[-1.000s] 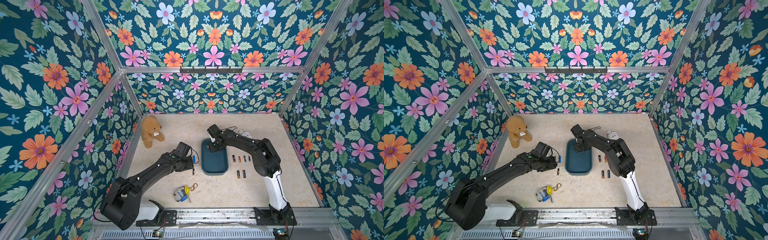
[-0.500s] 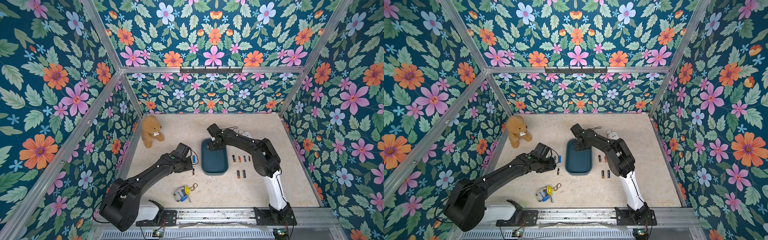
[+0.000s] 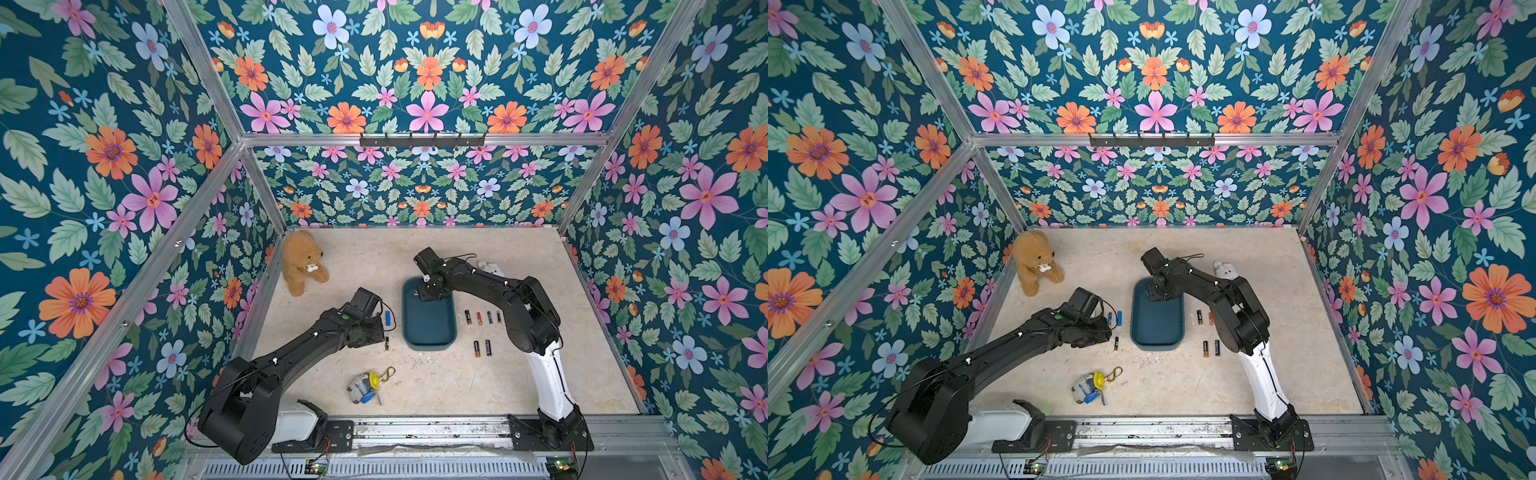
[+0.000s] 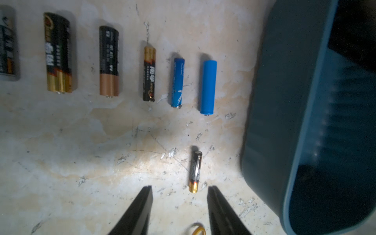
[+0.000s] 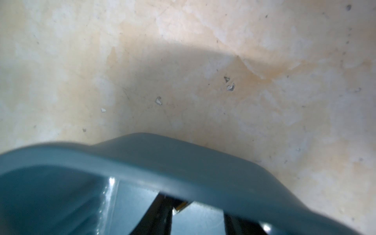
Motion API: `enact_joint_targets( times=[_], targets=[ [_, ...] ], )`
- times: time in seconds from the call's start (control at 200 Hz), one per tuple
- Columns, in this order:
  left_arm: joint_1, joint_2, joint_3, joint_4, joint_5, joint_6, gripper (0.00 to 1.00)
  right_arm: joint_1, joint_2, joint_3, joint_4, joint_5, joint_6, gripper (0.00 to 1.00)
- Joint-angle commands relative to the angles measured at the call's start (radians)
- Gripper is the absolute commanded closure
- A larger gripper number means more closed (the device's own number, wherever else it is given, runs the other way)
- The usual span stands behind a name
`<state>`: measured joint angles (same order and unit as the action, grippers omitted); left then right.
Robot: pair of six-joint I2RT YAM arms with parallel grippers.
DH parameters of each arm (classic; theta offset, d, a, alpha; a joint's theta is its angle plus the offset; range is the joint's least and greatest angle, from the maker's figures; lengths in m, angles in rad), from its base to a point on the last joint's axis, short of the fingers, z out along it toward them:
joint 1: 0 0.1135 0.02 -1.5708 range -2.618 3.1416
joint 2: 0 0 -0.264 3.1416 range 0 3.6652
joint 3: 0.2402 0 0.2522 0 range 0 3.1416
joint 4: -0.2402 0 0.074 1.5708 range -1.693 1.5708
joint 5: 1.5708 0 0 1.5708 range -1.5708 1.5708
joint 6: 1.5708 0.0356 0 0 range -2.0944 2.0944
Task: Take the batteries out of the storage box
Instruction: Pick up the battery from the storage box.
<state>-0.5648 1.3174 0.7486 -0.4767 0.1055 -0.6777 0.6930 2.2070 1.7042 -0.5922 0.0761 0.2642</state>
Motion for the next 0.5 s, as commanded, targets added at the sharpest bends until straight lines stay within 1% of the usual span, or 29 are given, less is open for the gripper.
enact_joint_targets(
  times=[0.0,0.495],
  targets=[
    [0.0,-0.004,-0.001,-0.007,-0.006,0.003,0.49,0.002,0.0,-0.009,-0.011,0.018,0.001,0.57],
    [0.0,-0.004,-0.002,-0.004,-0.006,0.004,0.49,-0.001,-0.012,-0.037,-0.013,0.024,-0.01,0.73]
  ],
)
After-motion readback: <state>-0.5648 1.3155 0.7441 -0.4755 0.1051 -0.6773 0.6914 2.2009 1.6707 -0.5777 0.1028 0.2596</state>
